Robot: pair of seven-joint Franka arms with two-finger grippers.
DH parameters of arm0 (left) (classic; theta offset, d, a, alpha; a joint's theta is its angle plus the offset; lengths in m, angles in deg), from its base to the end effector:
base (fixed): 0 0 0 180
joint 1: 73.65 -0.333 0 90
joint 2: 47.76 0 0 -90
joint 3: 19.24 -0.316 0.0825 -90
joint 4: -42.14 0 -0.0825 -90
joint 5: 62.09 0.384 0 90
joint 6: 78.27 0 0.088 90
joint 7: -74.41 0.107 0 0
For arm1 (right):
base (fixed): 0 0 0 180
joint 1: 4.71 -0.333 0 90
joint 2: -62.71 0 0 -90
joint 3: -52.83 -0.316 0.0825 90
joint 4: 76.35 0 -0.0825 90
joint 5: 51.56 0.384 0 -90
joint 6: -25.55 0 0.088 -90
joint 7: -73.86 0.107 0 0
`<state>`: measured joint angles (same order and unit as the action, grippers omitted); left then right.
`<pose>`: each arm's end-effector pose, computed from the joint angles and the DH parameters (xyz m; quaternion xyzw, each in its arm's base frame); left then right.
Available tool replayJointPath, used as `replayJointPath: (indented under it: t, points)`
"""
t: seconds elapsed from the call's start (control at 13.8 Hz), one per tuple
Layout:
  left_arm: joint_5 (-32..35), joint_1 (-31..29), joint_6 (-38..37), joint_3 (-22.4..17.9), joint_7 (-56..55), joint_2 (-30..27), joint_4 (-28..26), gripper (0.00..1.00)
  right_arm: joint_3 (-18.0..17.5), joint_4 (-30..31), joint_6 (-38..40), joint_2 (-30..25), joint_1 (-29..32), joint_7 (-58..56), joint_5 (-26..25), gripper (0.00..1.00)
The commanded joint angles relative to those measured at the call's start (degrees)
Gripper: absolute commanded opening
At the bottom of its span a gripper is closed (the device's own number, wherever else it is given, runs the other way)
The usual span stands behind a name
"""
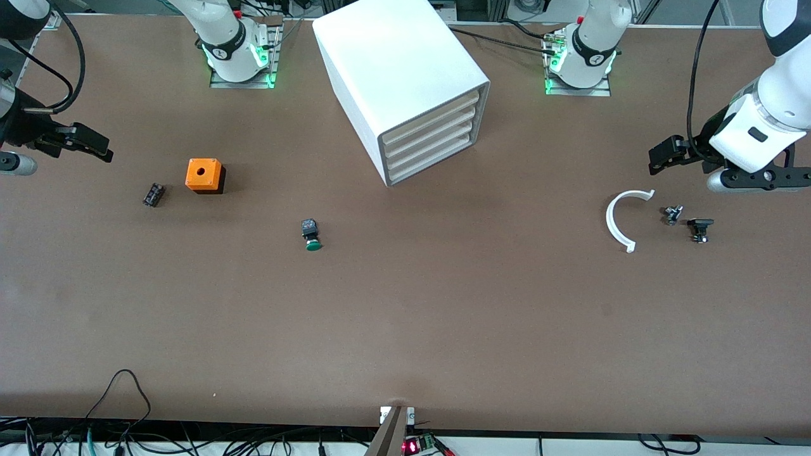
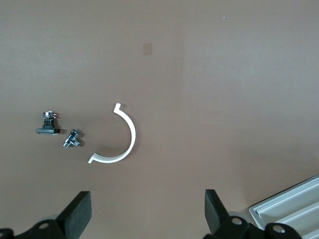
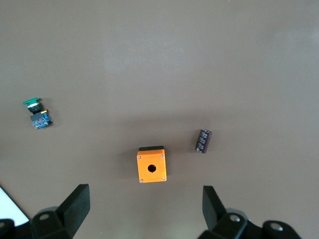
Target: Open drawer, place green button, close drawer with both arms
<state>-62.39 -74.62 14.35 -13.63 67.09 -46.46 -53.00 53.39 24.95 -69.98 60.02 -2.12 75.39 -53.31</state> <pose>0.5593 -0.0454 0.5734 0.9992 0.0236 -0.0335 0.0002 0.5407 -0.0329 0.5651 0.9988 -0.0389 -0.0271 0.0145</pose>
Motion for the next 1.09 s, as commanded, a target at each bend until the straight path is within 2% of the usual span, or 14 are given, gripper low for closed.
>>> replayJointPath:
  t: [0.0, 0.87, 1.01]
  points:
    - [-0.05, -0.44, 0.54, 0.11, 1.51, -0.68, -0.75, 1.0, 0.23, 0.05, 0.35, -0.3, -0.22, -0.74, 0.7, 1.0]
    - [-0.14, -0.52, 0.28, 0.11, 0.81, -0.42, -0.14, 1.0, 0.14, -0.04, 0.09, -0.21, -0.22, -0.74, 0.78, 1.0]
    - [-0.05, -0.52, 0.2, 0.11, 0.81, 0.28, -0.05, 1.0, 0.14, -0.04, 0.43, 0.22, -0.22, -0.92, 2.01, 1.0]
